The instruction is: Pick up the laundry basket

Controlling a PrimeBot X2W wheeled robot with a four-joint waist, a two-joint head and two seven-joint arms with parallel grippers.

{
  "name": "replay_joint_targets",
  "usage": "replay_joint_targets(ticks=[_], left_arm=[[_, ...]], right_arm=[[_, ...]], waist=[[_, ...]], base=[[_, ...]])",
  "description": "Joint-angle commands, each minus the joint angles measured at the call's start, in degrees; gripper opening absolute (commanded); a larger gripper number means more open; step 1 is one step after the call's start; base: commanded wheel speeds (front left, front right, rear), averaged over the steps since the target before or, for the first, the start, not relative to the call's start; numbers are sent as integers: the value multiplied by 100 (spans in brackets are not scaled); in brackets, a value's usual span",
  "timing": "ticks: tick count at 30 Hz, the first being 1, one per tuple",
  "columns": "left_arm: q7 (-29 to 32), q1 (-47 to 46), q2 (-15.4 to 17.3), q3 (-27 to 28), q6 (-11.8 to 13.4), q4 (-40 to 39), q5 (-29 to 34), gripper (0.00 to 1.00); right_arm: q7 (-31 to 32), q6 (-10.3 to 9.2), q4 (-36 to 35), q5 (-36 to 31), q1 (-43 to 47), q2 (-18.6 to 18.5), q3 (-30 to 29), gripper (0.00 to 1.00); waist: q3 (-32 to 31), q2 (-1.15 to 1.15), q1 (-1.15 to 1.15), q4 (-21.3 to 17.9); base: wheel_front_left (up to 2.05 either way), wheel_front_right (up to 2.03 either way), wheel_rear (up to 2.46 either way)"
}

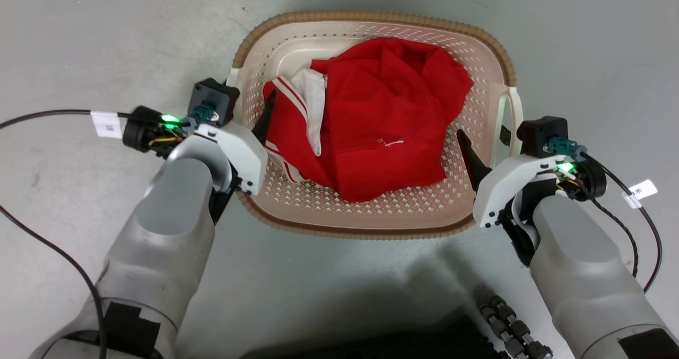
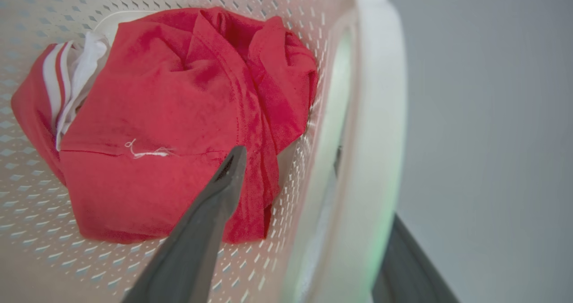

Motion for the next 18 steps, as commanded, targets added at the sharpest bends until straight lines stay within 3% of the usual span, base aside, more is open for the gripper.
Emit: replay_joint_targets(ticks=[1,2,3,4,5,18], left_arm=[[77,-107,-82,-44,53,120,40,100],[77,-103,-93,-59,53,126,51,100],[76,-102,-103,-72,52,133,60,75],[76,-116,-112,-83,51,122,74,22],[76,-133,-119,-87,50,107,66,0],[33,-108,-249,-211,5,55,-28,0]], right_arm=[[-13,-4,34,60,-118,-7,43,96],[-13,-4,59,59,-134,-7,71,28],[-14,-4,67,74,-158,-8,89,0],[-13,-4,82,111,-173,-7,122,0],[-13,-4,100,129,-190,-6,158,0],[-12,5,355,37,-170,2,274,0]], waist=[[22,0,2,3],[32,0,2,3],[38,0,2,5],[40,0,2,14],[38,0,2,22],[-261,0,2,117]], base=[[0,0,0],[0,0,0],[0,0,0],[0,0,0],[0,0,0],[0,0,0]])
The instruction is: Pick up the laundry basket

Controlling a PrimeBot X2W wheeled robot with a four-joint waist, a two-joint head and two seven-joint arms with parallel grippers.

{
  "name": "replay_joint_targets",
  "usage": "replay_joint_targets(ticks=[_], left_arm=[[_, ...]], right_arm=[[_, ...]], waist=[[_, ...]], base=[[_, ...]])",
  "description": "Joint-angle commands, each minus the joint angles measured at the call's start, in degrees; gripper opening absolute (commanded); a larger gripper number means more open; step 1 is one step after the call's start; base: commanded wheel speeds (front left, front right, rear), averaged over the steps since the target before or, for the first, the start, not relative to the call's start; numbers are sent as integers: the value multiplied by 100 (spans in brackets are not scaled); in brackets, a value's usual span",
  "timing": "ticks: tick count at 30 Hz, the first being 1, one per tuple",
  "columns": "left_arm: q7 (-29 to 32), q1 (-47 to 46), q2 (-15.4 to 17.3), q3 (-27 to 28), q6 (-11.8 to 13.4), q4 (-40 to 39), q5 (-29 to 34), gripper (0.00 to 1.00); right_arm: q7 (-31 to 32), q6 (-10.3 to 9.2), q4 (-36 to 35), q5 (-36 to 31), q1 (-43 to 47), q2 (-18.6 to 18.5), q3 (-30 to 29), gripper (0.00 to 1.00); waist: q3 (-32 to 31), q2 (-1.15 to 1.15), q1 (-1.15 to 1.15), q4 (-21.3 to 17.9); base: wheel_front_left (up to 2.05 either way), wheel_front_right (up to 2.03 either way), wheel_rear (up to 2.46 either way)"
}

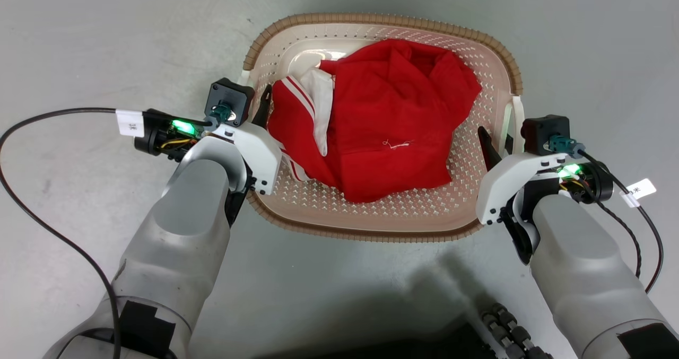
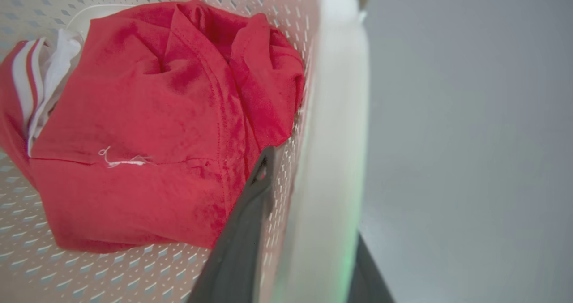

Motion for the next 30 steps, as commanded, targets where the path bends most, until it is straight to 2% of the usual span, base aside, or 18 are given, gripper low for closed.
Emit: replay_joint_targets(ticks=[1,16,30], left_arm=[[-21,6,-86,-59,-49,-34,3,0],[-23,235,-233,-343,-55,243,-269,0],[132,557,-346,-961,-56,829,-1092,0]], right_arm=[[-10,16,62,-120,12,13,61,0],[-10,16,428,-112,251,19,169,0],[363,16,649,-148,512,20,411,0]], waist=[[-69,0,-1,23],[-859,0,-1,184],[-1972,0,-1,445]], base=[[0,0,0],[0,0,0],[0,0,0]])
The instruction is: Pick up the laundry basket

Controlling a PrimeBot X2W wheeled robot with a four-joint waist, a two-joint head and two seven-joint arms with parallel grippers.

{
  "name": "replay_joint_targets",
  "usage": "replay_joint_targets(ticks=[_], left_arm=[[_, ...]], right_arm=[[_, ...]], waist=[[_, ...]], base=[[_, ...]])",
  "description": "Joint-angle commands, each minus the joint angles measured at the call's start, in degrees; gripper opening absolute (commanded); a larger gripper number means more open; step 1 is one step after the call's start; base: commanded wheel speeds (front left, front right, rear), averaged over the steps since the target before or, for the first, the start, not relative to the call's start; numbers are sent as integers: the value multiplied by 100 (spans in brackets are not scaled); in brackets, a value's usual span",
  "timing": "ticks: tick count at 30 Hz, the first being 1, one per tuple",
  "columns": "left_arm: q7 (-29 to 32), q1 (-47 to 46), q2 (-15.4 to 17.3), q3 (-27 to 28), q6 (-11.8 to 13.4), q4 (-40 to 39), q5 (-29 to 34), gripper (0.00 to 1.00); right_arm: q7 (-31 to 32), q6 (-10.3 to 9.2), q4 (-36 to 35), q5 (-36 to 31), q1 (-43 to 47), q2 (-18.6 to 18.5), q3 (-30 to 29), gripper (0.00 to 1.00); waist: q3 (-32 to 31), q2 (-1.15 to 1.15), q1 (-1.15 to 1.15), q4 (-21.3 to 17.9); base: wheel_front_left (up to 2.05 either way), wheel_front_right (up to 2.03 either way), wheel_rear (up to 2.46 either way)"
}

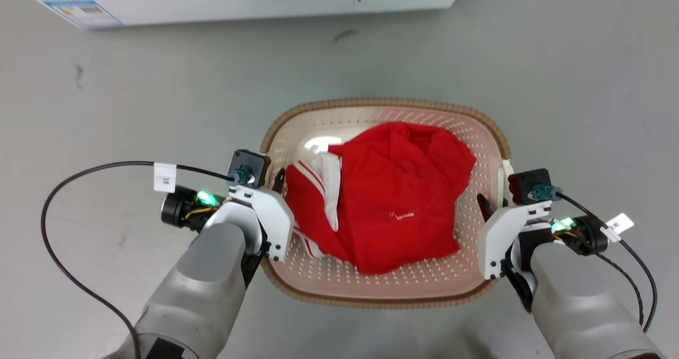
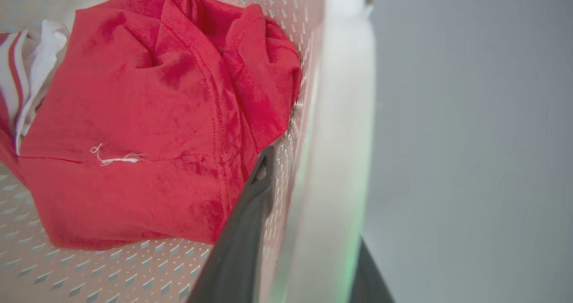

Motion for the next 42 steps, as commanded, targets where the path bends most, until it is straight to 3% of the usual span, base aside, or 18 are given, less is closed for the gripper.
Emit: replay_joint_targets(ticks=[1,28,42], left_arm=[[47,44,-111,-135,-58,-29,-117,0],[1979,1001,-57,-1471,-66,-239,-2177,0],[2629,1620,-39,-2090,-70,-364,-2886,0]], right_arm=[[102,16,13,-81,84,27,107,0],[1651,21,7,528,827,62,1245,0],[2040,22,-29,1062,1401,74,1931,0]], waist=[[-319,0,0,105],[-2193,0,0,384],[-3138,0,0,570]], base=[[0,0,0],[0,0,0],[0,0,0]])
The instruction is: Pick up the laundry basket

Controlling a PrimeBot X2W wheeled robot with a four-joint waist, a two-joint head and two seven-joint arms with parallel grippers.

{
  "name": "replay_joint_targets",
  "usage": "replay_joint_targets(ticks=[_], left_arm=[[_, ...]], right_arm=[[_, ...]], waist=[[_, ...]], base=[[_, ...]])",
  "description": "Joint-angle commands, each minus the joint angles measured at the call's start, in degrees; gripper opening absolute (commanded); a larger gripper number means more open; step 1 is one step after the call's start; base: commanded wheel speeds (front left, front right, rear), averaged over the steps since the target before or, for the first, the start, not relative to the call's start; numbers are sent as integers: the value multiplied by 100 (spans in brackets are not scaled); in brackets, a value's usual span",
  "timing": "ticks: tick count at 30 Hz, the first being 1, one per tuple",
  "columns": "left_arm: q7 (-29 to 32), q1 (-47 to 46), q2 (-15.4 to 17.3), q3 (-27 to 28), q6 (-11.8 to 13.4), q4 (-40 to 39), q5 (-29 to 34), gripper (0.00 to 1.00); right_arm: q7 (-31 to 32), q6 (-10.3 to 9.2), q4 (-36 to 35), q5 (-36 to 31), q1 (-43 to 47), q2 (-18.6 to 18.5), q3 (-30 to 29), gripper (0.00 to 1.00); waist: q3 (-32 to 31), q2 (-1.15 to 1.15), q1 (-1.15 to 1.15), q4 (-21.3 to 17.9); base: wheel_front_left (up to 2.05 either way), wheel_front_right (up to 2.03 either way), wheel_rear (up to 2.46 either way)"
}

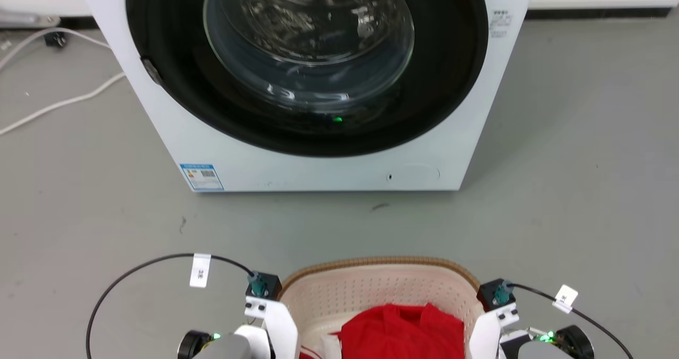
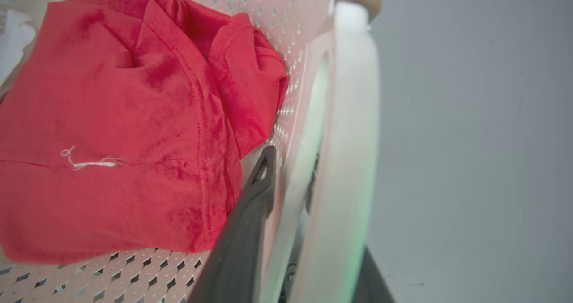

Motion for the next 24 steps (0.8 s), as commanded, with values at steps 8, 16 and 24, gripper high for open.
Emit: replay_joint_targets(ticks=[8,16,24], left_arm=[[118,215,-124,-300,-84,-125,-306,0],[98,279,-110,-508,-84,-90,-511,0],[5,262,-98,-659,-84,-49,-683,0]], right_arm=[[147,31,-94,281,270,132,385,0],[232,46,-91,508,328,133,618,0],[209,47,-65,654,348,134,751,0]], waist=[[-415,0,1,109],[-521,0,1,96],[-564,0,1,87]], base=[[0,0,0],[0,0,0],[0,0,0]])
